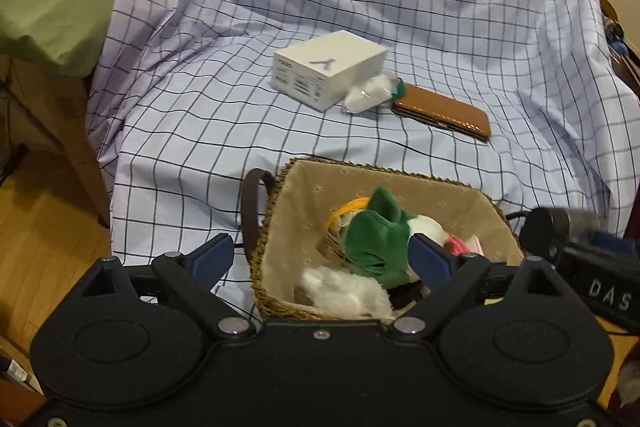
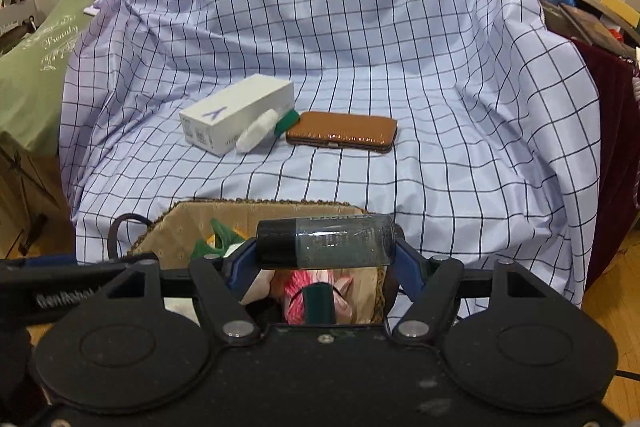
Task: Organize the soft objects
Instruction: 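Lower the grey cylinder into the basket and open the right tool, then withdraw both tools from the basket toward the items on the sheet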
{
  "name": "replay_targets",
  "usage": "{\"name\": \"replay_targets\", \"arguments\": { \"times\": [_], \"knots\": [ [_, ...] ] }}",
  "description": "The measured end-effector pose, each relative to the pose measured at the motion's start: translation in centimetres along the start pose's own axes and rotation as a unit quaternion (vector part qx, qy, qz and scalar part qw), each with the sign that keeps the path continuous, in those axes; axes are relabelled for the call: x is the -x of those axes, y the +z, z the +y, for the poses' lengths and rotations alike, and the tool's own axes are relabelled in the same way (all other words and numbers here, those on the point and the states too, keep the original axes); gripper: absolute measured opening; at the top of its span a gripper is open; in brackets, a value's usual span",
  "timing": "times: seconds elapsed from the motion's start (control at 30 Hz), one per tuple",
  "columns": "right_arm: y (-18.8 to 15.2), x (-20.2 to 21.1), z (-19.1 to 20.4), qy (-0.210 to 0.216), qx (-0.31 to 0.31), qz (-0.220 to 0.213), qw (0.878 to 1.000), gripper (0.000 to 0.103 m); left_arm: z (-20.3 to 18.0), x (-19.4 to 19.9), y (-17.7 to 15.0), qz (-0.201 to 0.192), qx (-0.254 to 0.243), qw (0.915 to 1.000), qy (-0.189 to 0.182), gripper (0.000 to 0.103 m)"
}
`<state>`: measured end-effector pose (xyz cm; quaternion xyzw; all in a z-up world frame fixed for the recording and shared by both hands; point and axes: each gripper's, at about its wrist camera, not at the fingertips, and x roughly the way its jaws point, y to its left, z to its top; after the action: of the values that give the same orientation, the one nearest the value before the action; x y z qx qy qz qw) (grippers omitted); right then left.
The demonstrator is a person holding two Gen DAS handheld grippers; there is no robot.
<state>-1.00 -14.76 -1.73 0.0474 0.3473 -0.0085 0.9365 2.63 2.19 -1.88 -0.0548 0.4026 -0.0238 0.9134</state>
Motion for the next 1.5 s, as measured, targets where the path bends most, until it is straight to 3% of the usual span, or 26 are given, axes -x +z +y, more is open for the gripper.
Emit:
{"name": "replay_targets", "arguments": {
  "times": [0.4,1.0,1.23,1.5],
  "knots": [
    [-0.3,-0.6,0.7,0.027,0.025,0.022,0.999,0.068,0.2,-0.5,-0.2,0.016,0.005,0.9999,0.002,0.091],
    [-0.2,-1.0,0.0,0.009,0.005,0.033,0.999,0.069,-0.4,-0.9,-0.4,0.028,-0.016,0.9995,0.006,0.092],
    [-0.2,-1.1,-0.1,0.005,0.001,0.036,0.999,0.069,-0.4,-0.7,-0.3,0.022,-0.020,0.9995,0.014,0.092],
    [-0.3,-1.2,-0.2,0.004,-0.002,0.038,0.999,0.069,-0.5,-0.2,-0.2,0.003,-0.029,0.9991,0.032,0.099]
  ]
}}
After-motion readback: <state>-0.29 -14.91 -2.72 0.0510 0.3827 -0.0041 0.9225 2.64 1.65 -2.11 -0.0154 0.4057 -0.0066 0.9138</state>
